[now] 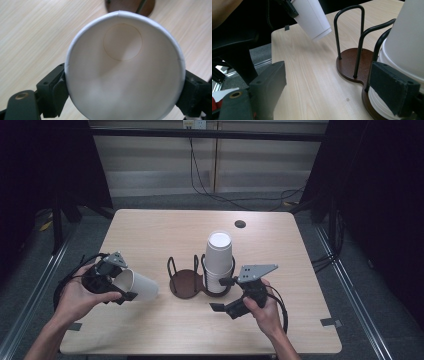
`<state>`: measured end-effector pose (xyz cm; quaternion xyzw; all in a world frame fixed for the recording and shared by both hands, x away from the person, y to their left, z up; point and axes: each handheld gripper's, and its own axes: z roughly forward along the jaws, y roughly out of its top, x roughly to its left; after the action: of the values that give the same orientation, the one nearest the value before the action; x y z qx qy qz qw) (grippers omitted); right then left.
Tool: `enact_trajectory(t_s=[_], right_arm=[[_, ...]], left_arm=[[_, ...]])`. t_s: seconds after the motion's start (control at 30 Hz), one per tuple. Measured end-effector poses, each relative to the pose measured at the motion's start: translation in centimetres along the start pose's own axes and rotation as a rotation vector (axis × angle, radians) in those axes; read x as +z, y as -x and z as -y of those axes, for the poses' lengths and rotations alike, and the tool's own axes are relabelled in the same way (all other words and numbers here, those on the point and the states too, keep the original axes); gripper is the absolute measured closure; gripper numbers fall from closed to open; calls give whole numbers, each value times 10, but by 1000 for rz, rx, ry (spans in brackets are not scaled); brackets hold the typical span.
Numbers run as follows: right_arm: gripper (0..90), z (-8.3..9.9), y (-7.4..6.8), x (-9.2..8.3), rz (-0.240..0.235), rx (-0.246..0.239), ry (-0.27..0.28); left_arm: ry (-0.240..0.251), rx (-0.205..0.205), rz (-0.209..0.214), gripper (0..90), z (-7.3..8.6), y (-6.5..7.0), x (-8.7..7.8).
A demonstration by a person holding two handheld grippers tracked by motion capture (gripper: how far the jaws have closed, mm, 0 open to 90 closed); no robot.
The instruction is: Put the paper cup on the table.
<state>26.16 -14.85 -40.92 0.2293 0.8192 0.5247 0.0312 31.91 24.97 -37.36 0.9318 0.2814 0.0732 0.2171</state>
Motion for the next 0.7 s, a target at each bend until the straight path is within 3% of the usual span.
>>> enact_trajectory(t_s=[0.43, 0.7], right_arm=[[139, 0, 0, -1, 5, 0, -1], [139, 2, 1, 1, 4, 4, -9]], left_arm=[[-119, -8, -36, 134, -13, -22, 5], [-177, -14, -35, 130, -25, -31, 14]])
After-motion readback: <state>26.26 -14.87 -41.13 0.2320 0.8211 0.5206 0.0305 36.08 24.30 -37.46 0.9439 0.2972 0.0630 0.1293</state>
